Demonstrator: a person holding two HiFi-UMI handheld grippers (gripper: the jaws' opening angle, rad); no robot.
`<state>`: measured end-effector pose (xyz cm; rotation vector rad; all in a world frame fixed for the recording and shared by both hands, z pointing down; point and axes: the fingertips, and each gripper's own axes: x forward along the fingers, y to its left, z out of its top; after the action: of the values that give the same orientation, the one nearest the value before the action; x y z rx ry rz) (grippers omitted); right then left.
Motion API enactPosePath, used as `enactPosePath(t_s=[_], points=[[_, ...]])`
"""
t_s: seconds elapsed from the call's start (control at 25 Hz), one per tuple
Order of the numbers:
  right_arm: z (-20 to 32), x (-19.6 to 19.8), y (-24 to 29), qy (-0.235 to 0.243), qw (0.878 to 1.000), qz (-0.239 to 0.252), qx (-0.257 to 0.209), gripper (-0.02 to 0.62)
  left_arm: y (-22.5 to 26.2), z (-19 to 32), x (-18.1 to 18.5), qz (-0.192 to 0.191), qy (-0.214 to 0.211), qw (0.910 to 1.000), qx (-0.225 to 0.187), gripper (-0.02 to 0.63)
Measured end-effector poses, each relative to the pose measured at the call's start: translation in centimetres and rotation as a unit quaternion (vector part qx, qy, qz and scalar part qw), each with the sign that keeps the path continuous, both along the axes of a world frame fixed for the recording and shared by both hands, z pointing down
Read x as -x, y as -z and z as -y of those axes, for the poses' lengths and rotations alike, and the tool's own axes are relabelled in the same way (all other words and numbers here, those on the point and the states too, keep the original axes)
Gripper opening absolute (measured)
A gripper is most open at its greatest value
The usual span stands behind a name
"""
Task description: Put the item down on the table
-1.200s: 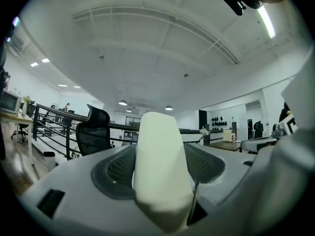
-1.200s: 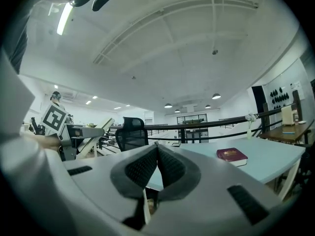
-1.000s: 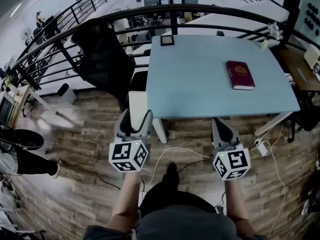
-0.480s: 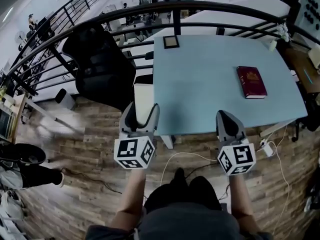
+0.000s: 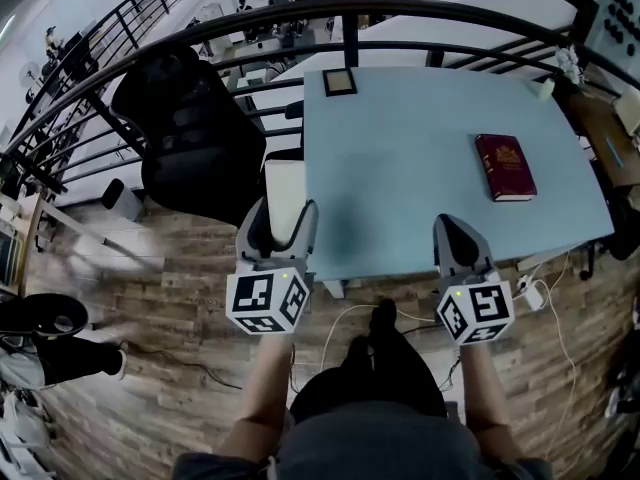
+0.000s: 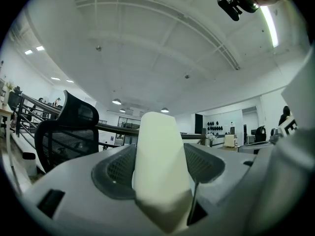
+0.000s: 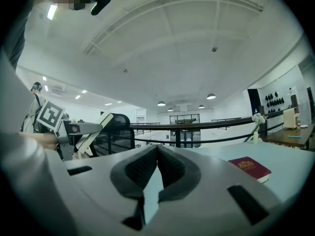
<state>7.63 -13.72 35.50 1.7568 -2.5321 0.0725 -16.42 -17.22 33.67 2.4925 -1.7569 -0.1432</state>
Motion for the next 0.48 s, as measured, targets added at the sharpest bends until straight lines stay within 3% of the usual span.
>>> enactPosePath(t_s=[0.48], points=[[4.7, -0.3, -1.0, 0.004, 1.0, 0.005, 0.01, 0.003, 0.2, 4.8, -0.8, 0.009, 0.003, 1.0, -0.001, 0.308]])
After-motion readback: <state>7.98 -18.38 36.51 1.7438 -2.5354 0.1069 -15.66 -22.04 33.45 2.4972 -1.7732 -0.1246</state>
